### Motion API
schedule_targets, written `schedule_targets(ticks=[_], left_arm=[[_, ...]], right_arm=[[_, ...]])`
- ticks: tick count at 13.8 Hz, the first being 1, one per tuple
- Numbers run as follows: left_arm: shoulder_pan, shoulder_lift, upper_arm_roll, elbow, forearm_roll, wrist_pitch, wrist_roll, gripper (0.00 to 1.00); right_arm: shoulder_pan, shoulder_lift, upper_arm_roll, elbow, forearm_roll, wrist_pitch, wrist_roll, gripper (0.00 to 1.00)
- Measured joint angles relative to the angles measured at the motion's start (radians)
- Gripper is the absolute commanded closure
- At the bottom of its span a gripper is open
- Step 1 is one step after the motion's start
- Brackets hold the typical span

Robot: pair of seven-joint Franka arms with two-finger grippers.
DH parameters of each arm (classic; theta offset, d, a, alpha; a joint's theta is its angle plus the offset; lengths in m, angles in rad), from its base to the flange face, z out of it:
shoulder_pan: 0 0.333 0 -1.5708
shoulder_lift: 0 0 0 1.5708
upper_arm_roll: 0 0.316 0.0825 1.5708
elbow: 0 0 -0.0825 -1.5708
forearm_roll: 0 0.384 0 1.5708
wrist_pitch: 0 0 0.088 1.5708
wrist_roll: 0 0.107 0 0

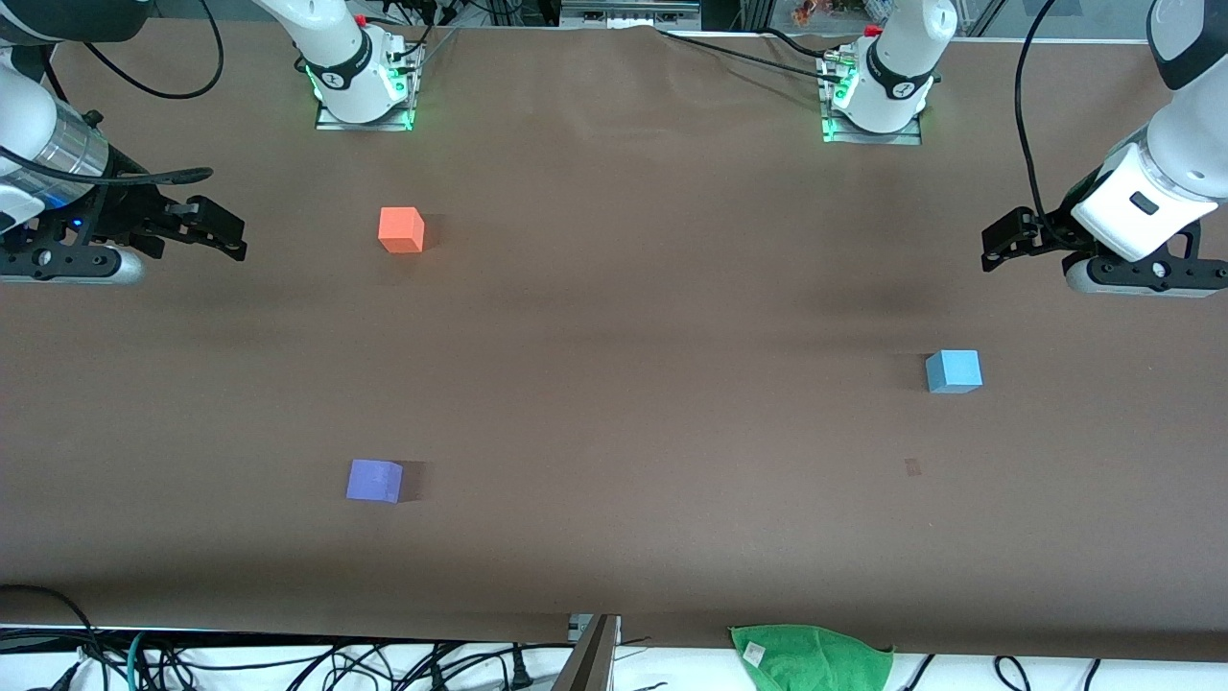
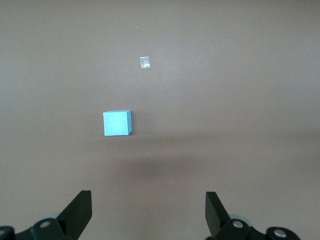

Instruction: Place blue block between orange and purple blocks

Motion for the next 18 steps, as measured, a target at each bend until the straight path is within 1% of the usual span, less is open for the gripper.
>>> schedule_targets(ticks=[18], left_arm=[[-0.004, 0.011, -0.001, 0.0, 0.0, -0.021, 0.0, 0.0]], right_arm=[[0.0, 0.0, 0.0, 0.0, 0.0, 0.0, 0.0, 0.01]])
